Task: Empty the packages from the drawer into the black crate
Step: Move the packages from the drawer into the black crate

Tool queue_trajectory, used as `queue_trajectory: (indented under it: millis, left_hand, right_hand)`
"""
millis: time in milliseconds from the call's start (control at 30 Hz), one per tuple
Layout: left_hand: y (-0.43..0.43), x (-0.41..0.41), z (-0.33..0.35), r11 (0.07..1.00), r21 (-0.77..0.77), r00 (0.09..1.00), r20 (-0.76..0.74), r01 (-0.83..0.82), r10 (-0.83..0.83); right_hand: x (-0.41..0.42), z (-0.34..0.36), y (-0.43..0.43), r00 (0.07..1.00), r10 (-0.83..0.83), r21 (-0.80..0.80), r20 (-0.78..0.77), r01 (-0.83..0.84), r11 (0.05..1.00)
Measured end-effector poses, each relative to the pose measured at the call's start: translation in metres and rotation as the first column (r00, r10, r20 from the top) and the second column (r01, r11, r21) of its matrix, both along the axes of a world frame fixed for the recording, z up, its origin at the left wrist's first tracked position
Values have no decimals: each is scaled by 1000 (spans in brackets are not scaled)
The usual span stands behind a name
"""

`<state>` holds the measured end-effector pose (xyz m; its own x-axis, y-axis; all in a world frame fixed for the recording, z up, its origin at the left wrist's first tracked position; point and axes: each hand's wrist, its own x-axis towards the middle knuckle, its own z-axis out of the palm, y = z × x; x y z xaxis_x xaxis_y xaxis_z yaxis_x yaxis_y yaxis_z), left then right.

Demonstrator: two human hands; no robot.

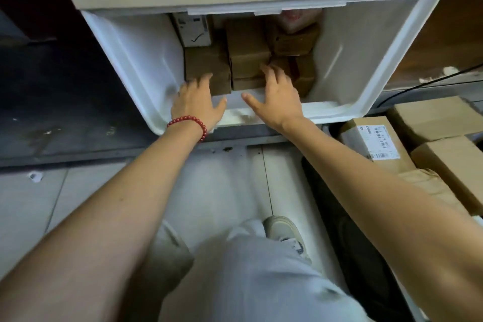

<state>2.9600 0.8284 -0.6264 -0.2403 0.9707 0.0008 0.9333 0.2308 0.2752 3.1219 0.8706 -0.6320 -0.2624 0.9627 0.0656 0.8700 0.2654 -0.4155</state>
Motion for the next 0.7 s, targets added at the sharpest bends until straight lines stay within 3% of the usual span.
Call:
queue_trajectory:
  millis: [67, 167, 300, 467, 700]
  left_hand:
    - [9, 7, -21, 1000, 5, 999, -51, 0, 0]
    - [40, 20, -30, 999, 47, 1000, -4, 8, -8]
    - [82, 23, -42, 989, 69, 990, -64, 134, -129]
    - [100, 21, -69, 999, -8, 999, 8, 51, -51]
    - [126, 15, -80, 992, 123, 995, 103, -3, -10]
  right_hand:
    - [-4, -13, 12, 1000, -12, -29, 25, 13, 999]
    - [-4, -31, 33, 999, -28, -71, 34, 30, 997]
    - [-2, -48, 67, 997, -74, -79, 27, 76, 994]
    - [-5, -55, 93, 992, -109, -175, 62, 118, 977]
    - [-6, -58, 118, 990, -132, -125, 53, 138, 983]
